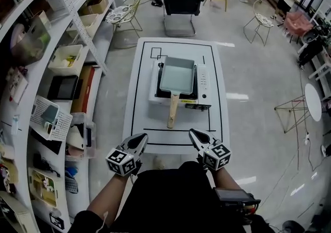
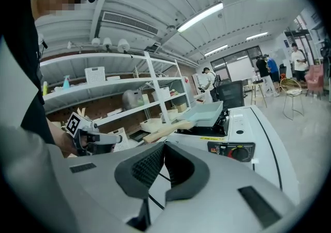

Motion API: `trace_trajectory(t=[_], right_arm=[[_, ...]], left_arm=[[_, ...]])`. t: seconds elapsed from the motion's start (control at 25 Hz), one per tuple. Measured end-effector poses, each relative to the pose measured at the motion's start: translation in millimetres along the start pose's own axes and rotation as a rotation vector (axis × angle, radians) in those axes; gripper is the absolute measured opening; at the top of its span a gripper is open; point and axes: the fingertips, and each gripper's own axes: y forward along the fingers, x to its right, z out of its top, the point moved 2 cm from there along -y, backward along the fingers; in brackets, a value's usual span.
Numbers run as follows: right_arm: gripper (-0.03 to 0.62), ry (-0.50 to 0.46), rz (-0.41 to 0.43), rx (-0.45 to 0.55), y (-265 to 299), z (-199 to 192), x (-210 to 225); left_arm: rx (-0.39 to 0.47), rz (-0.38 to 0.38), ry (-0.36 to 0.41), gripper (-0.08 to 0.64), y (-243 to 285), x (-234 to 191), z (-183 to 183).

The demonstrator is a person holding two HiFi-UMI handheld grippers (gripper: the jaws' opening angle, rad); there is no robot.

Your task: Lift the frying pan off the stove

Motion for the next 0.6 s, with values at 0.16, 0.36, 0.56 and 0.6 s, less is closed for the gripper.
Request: trace_trajectory(t=[0.16, 0.36, 0.56, 0.6], right_arm=[[0.026, 0.025, -0.019, 0.014, 6, 9, 2], [0.026, 0.042, -0.016, 0.020, 17, 13, 10], [0.026, 0.072, 0.002, 0.020, 34, 17, 20], [0.026, 0.082, 0.010, 0.024, 38, 19, 21]], left_arm=[[0.001, -0.013, -0.009, 0.008, 2, -6, 0], [-0.003, -0.010, -0.030, 0.008, 3, -12, -3], [-0.010, 0.001, -0.038, 0.008, 9, -17, -3], [-0.013, 0.004, -0.037, 0.008, 10, -19, -1]])
